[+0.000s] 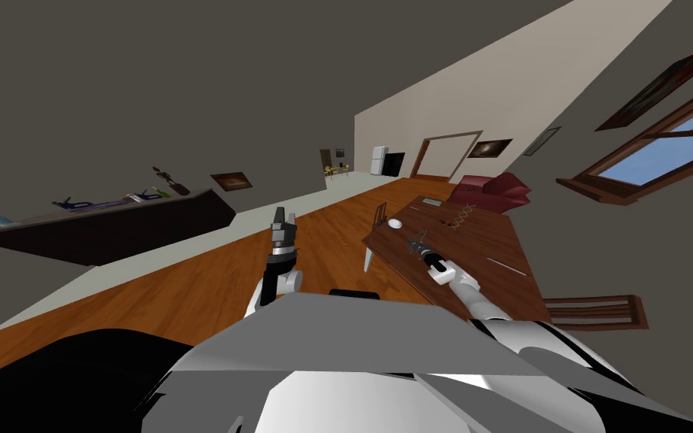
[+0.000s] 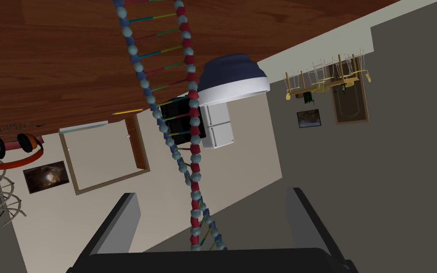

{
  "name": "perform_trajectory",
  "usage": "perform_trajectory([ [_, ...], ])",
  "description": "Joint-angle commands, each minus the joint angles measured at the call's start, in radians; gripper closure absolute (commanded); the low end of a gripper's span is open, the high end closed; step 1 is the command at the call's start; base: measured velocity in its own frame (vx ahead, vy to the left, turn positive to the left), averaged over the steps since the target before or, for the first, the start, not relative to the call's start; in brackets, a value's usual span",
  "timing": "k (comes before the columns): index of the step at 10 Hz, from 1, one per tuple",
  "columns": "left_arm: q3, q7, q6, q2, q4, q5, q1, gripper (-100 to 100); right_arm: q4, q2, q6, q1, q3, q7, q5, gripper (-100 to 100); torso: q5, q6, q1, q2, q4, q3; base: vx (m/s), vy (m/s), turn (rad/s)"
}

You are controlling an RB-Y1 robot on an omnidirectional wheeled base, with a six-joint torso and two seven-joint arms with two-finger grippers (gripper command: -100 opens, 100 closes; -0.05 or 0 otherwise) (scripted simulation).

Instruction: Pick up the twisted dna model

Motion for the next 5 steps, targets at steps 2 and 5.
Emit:
perform_trajectory([
  [2,0.0,0.0,0.0,0.0,0.0,0.0,0.0,0,0.075,0.006,-0.031,-0.059,0.01,0.014,-0.005,-100,0.0,0.0,0.0,-0.001,0.0,0.0,-0.026,0.007,-0.008],
  [5,0.0,0.0,0.0,0.0,0.0,0.0,0.0,0,0.145,0.006,-0.031,-0.084,0.01,0.014,-0.005,-100,0.0,0.0,0.0,0.0,0.0,0.0,-0.023,0.003,-0.001],
])
